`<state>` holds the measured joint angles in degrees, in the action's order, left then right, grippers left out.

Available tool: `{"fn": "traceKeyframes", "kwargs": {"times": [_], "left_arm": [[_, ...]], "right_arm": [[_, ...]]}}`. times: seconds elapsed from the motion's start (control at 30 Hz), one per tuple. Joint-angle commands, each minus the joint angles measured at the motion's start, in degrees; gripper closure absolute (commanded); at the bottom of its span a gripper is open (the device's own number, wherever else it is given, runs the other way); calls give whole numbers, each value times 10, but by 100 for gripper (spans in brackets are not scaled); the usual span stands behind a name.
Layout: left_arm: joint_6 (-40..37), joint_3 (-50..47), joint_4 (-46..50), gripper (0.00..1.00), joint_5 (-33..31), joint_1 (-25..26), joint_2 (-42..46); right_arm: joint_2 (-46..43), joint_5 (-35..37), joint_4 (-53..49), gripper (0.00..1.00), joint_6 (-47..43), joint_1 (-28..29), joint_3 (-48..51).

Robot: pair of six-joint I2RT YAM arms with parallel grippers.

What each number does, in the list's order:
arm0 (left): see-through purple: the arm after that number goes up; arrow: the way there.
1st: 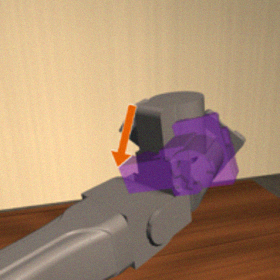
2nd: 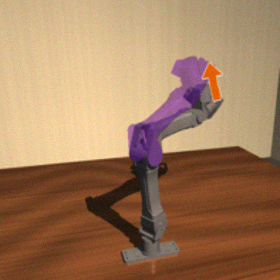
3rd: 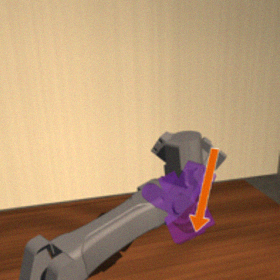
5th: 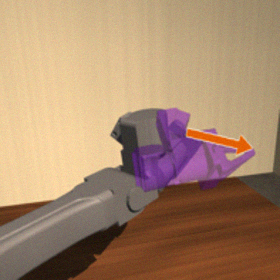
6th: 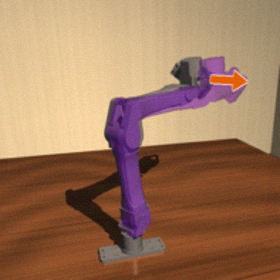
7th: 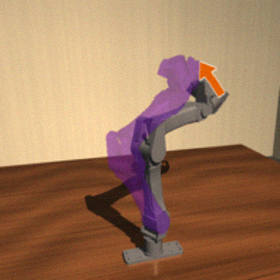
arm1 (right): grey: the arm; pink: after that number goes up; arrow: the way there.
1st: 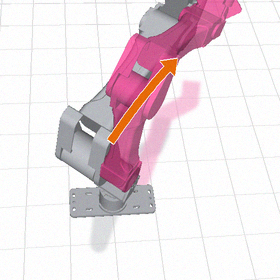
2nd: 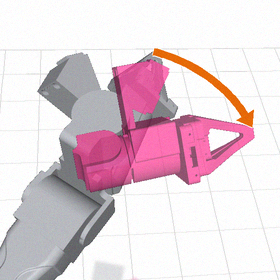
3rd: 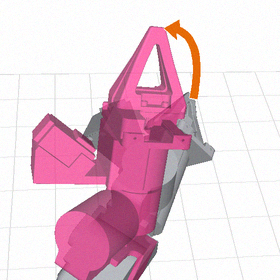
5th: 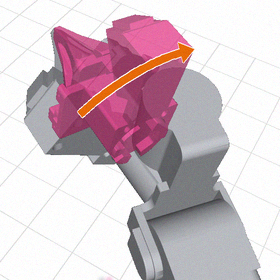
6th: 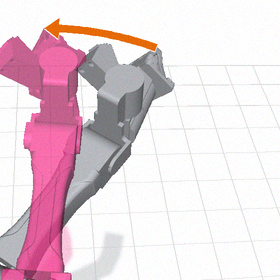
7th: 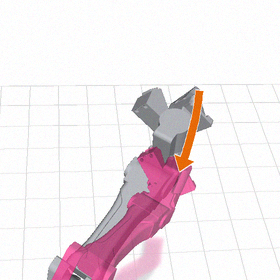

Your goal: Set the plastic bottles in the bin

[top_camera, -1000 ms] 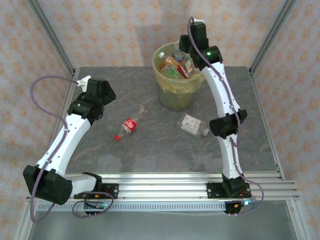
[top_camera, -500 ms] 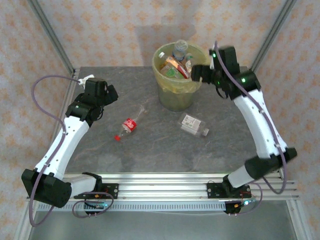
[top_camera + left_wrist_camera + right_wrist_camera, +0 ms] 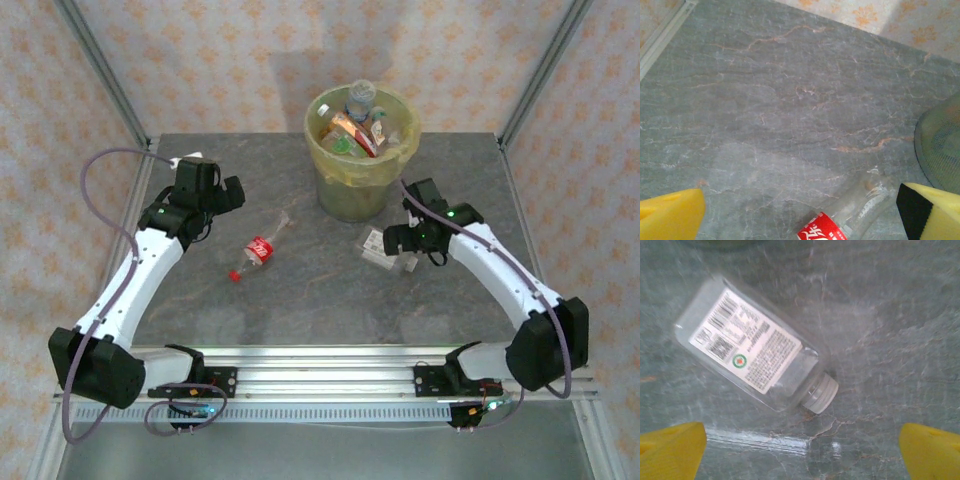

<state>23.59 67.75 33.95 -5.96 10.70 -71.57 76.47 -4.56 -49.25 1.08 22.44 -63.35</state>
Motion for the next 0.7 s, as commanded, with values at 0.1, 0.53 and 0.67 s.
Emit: {"fn": "traceKeyframes", "kwargs": {"times": [0.1,0.53,0.67], "left_arm": [[-6,-4,-11,0,14,-5,-9],[-8,-3,1,0,9,-5,-14],[-8,0,3,0,9,-6,-18]], "right_arm": [[44,-42,106,1,-26,-2,29],[158,-81,194,1,-46,-2,25],[172,-105,203,1,-41,-2,37]]}}
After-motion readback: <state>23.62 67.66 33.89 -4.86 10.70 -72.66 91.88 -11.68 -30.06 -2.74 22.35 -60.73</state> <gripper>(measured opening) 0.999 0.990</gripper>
